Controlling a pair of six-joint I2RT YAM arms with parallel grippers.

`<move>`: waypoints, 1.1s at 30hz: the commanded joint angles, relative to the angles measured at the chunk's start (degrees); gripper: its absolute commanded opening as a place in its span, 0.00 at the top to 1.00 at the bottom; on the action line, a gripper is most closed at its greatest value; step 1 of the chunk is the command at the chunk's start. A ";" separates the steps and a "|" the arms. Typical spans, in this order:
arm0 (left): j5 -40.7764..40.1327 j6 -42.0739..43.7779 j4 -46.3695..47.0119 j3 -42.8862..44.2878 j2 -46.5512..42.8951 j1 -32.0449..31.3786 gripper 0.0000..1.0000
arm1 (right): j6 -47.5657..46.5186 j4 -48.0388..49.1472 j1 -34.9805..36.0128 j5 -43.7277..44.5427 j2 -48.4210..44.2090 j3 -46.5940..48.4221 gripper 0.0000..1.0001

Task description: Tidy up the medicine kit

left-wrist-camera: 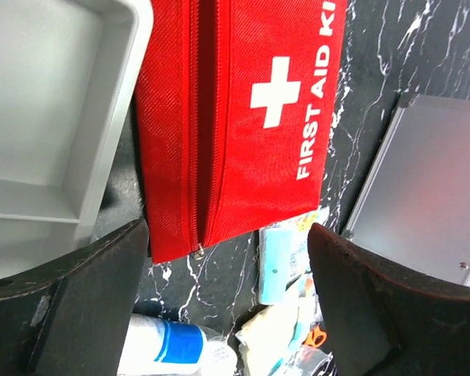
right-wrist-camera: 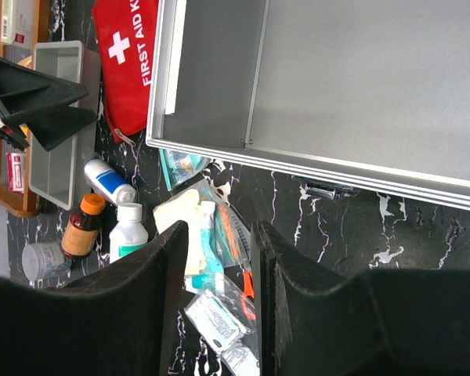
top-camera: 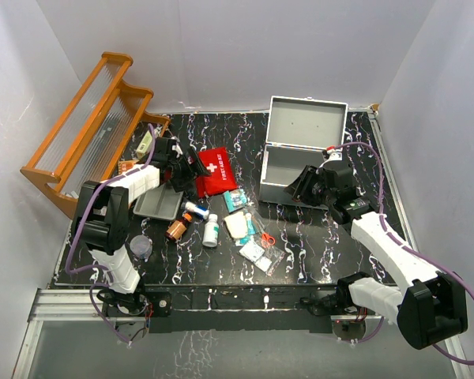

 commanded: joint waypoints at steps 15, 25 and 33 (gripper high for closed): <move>-13.57 0.30 -3.79 4.62 6.30 -3.80 0.59 | 0.14 2.31 0.36 1.89 -1.84 -0.27 0.64; -16.27 3.67 -9.06 9.28 10.50 -4.85 0.93 | 0.24 1.90 0.45 2.11 -2.80 -0.28 0.64; -19.30 7.43 -13.35 12.75 3.50 -4.81 1.00 | 0.12 2.18 0.84 -0.70 -2.42 0.94 0.63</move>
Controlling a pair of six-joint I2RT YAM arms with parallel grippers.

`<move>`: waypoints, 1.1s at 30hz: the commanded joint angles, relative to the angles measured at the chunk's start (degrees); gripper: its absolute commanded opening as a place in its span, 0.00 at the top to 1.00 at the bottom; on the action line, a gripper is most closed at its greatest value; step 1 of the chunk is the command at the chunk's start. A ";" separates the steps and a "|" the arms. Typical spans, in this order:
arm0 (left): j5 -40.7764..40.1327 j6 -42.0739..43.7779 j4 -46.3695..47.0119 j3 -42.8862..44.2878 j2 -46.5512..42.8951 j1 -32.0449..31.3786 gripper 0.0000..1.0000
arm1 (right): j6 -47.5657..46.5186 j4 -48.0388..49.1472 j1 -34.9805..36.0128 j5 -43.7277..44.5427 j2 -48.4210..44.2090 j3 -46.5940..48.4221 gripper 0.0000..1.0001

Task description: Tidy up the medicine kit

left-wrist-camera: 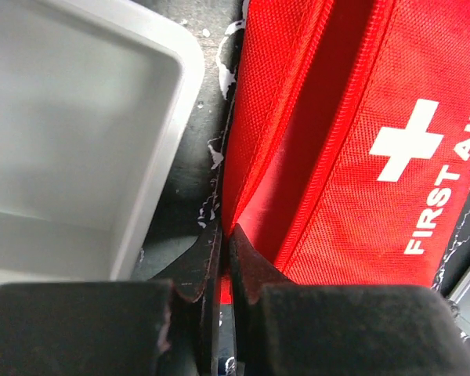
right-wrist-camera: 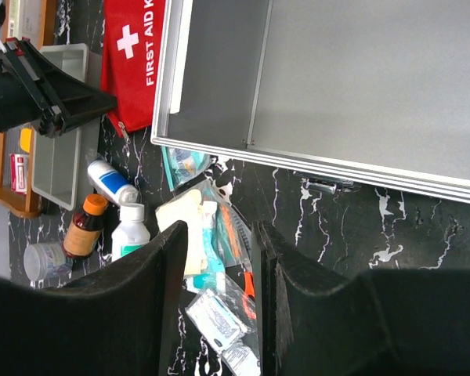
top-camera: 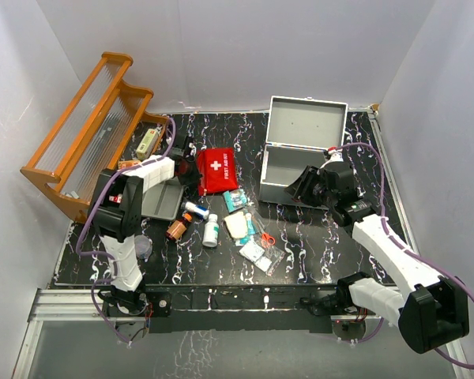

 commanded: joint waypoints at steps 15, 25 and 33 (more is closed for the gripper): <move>6.08 16.78 -6.37 -5.57 -33.44 -0.43 1.00 | 9.25 6.94 12.90 -0.14 3.26 12.51 0.55; 11.83 20.20 -7.99 -12.34 -48.12 -0.70 1.00 | 6.76 -0.56 32.31 25.29 19.61 32.07 0.43; 14.37 21.66 -8.13 -17.50 -52.98 -0.75 1.00 | 8.06 -9.61 36.71 37.56 34.74 47.12 0.42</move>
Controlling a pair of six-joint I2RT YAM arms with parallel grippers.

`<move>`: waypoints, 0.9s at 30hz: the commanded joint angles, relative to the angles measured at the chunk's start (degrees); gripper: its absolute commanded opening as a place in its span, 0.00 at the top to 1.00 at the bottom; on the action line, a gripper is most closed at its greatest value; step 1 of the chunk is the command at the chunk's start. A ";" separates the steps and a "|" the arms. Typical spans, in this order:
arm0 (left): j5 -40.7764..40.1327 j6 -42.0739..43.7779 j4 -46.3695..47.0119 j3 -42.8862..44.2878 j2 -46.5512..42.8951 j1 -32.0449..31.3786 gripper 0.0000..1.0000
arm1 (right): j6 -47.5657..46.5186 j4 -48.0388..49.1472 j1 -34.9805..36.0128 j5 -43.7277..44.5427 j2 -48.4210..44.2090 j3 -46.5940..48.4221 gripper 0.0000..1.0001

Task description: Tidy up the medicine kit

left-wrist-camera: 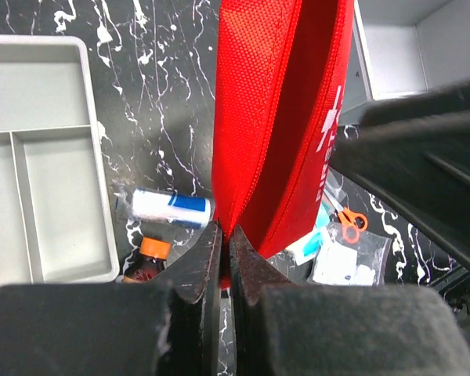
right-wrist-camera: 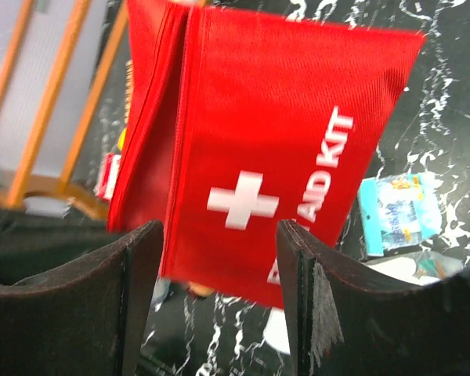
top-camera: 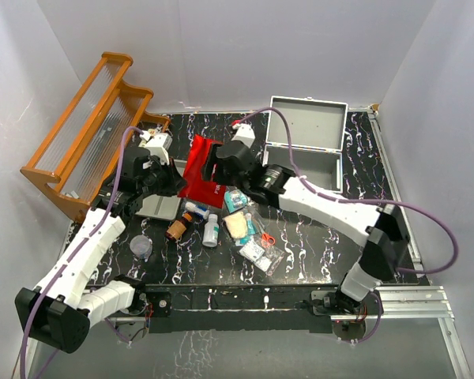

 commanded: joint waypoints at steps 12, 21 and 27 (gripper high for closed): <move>2.33 3.40 -0.41 -5.41 -3.74 -0.15 1.00 | 1.07 -9.84 1.61 11.66 13.16 14.42 0.38; 0.99 3.49 -0.39 -5.94 -2.75 -0.08 1.00 | -0.45 -3.78 1.61 5.08 11.69 11.36 0.26; 0.93 3.42 -0.59 -5.79 -2.76 -0.09 1.00 | 1.30 -5.76 1.60 7.28 12.44 11.89 0.27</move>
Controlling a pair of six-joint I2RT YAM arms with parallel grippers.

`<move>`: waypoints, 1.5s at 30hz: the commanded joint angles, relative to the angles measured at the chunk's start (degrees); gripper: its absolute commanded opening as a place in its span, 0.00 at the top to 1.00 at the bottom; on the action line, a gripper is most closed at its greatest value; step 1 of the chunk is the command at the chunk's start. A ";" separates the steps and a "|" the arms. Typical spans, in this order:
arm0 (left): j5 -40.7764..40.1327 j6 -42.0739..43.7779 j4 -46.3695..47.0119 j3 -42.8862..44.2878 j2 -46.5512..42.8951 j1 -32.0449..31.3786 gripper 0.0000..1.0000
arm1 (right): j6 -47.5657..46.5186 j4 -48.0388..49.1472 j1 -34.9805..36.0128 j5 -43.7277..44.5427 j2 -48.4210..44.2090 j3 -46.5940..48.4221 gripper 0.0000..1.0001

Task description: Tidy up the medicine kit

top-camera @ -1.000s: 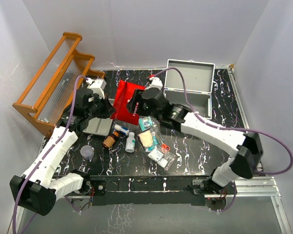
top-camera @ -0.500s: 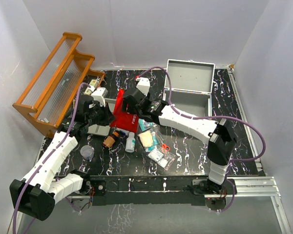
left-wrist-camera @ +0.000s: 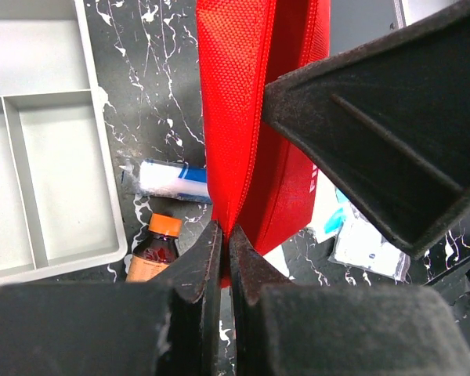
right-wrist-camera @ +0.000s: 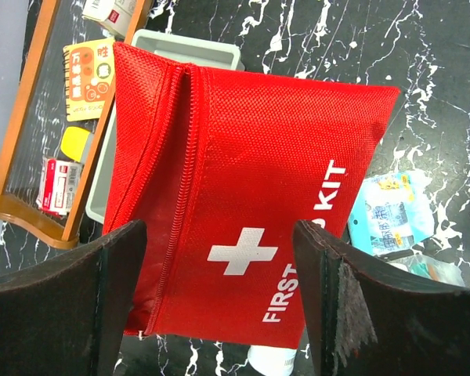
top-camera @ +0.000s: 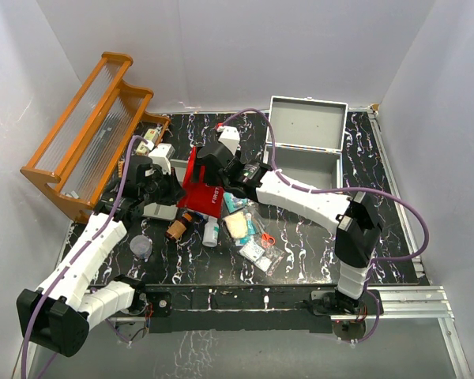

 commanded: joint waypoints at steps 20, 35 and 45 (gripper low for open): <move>1.94 -4.63 -0.18 0.17 0.38 -0.09 0.70 | -0.47 1.68 0.29 2.47 -1.90 0.20 0.99; 12.74 -12.04 -1.40 5.44 0.87 -0.14 0.29 | -5.95 5.74 0.16 -7.07 -8.89 -7.12 1.00; 11.91 -13.07 -1.86 6.19 2.27 -0.04 0.54 | -6.35 6.52 0.21 -9.67 -9.57 -8.75 1.00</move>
